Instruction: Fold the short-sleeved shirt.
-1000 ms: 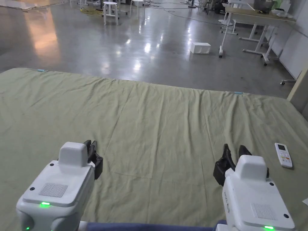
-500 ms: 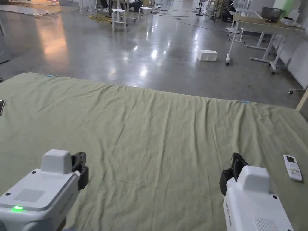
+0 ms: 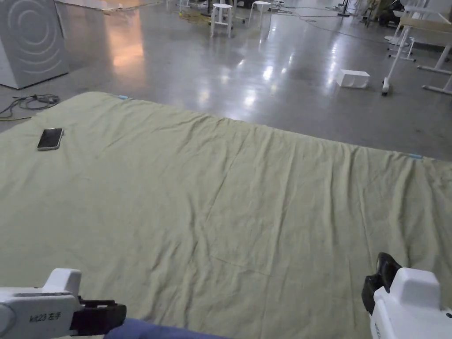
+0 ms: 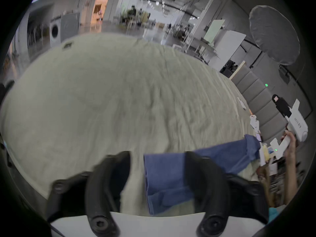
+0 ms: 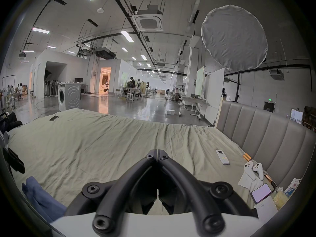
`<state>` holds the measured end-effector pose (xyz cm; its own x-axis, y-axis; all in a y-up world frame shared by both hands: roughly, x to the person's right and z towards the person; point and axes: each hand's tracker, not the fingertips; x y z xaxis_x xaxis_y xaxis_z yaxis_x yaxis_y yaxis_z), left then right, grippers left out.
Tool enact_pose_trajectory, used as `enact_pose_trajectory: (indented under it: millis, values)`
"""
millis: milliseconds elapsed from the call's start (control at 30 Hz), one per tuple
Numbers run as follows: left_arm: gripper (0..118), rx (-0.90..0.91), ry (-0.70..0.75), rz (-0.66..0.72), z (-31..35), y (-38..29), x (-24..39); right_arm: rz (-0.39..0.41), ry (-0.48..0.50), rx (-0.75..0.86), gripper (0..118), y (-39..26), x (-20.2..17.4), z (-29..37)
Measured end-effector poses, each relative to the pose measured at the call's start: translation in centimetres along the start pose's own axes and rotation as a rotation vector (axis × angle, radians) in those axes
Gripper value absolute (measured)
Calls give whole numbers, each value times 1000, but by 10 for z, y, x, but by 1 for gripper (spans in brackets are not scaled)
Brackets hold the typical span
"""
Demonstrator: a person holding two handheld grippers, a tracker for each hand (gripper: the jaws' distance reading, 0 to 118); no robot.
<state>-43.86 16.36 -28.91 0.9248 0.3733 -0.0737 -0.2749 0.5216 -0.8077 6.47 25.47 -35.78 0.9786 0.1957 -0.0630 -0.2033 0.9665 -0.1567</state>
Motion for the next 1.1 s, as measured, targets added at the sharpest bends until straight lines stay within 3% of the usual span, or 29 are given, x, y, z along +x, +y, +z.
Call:
enact_pose_trajectory:
  millis: [67, 133, 367, 433, 567, 733, 833, 933, 1033, 1100]
  values:
    - [88, -41, -66, 70, -7, -5, -13, 14, 3, -17, 0, -3, -2, -1]
    - [94, -53, -139, 122, -14, -10, -27, 21, 1, -28, 0, -6, -2, -1]
    - [94, -179, -421, 296, -53, -29, -53, 39, 2, -56, 0, -10, -3, 0]
    - [94, -93, -444, 249, -53, -29, -56, 37, 3, -62, 0, -11, -3, 1]
    - [94, -107, -532, 358, -62, -33, -57, 44, 1, -72, 0, -13, -5, 4]
    - [91, -95, -597, 386, -68, -41, -47, 43, 6, -88, 0, -17, -8, 3]
    - [73, -125, -606, 360, -76, -46, -42, 45, 7, -92, 0, -17, -10, 3]
    - [20, -154, -483, 297, -81, -49, -36, 46, 10, -94, 0, -17, -11, 4]
    - [18, -148, -523, 364, -79, -48, -39, 50, 12, -95, 0, -17, -11, 5]
    - [15, -163, -469, 313, -74, -45, -33, 57, 13, -95, 0, -17, -12, 6]
